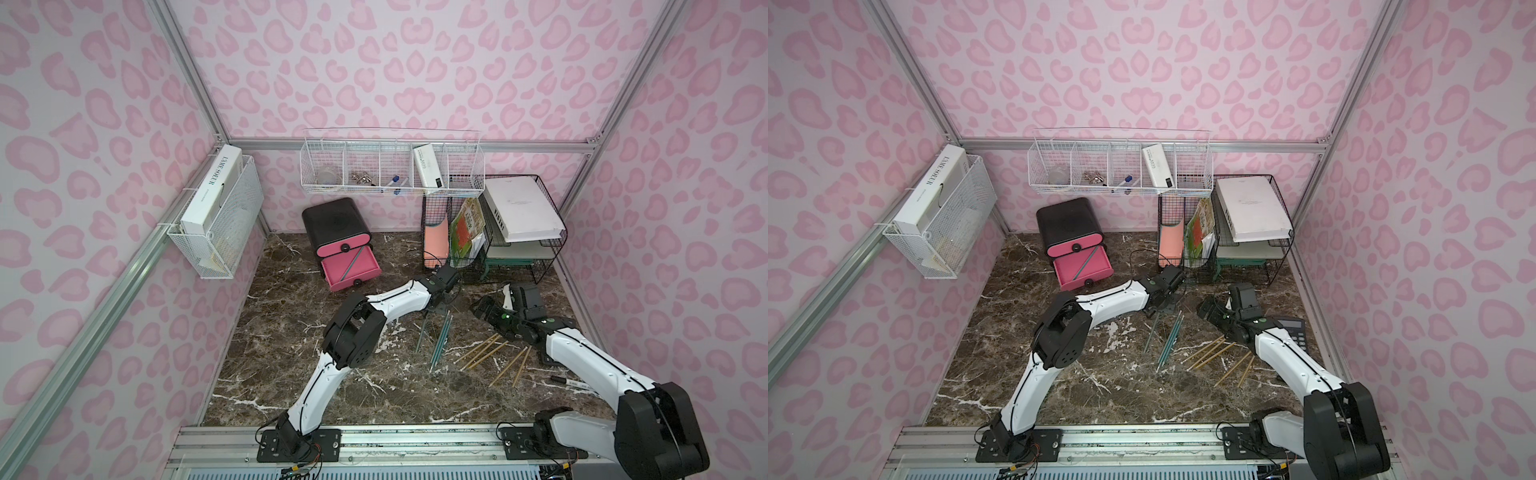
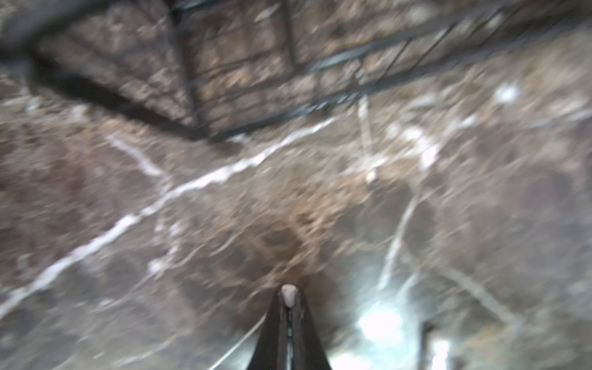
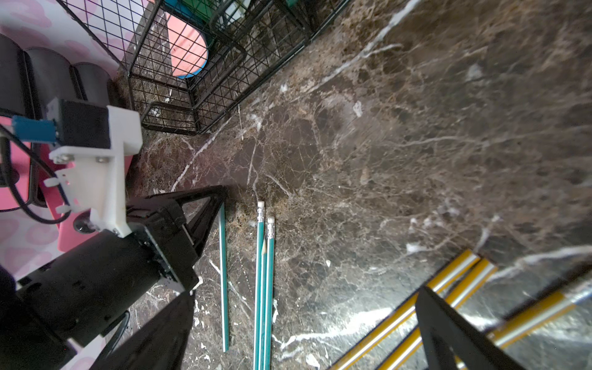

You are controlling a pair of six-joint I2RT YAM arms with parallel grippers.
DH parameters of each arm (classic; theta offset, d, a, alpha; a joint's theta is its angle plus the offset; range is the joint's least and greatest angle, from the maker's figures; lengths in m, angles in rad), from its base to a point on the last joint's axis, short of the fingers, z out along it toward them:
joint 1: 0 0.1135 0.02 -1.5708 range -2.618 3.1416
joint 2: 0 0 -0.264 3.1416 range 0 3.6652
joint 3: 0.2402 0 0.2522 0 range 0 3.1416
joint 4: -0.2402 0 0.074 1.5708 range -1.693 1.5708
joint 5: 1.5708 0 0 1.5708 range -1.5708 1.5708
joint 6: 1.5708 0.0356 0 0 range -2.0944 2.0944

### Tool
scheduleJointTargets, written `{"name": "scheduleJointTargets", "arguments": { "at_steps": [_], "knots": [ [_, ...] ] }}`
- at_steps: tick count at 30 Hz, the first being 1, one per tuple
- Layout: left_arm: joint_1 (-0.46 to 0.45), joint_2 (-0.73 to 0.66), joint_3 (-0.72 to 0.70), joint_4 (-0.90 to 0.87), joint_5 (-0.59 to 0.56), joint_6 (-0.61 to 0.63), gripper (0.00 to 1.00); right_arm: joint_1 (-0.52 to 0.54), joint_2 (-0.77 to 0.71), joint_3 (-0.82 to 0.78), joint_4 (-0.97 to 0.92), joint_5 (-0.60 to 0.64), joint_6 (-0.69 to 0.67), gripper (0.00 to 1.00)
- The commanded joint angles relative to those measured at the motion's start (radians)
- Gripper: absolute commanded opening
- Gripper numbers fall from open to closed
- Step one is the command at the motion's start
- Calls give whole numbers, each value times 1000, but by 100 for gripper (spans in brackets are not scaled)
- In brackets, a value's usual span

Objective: Please place the pencils in the drawer according to their color
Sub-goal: Pick up the pencil from the center of the board, then place the pencil in the drawer.

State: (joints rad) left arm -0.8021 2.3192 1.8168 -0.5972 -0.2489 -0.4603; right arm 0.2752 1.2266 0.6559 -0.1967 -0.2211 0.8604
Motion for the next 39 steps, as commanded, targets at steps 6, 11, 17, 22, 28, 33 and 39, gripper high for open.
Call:
{"name": "scheduleJointTargets", "arguments": {
  "at_steps": [6, 11, 17, 22, 28, 33, 39],
  "knots": [
    [16, -96, -57, -190, 46, 114, 0, 8, 12, 11, 26, -3, 8, 99],
    [17, -181, -103, -188, 67, 157, 0, 19, 30, 16, 39, -6, 14, 99],
    [36, -287, -141, -193, 51, 246, 0, 38, 57, 34, 50, -7, 23, 99],
    [90, -354, -145, -168, 2, 341, 0, 64, 81, 47, 72, -8, 38, 99],
    [182, -398, -118, -108, 6, 452, 0, 125, 113, 76, 94, -1, 58, 99],
    [244, -399, -78, -39, 8, 566, 0, 169, 142, 101, 101, 7, 65, 99],
    [319, -367, -33, 29, 66, 652, 0, 199, 163, 119, 107, 14, 76, 99]
  ]
}}
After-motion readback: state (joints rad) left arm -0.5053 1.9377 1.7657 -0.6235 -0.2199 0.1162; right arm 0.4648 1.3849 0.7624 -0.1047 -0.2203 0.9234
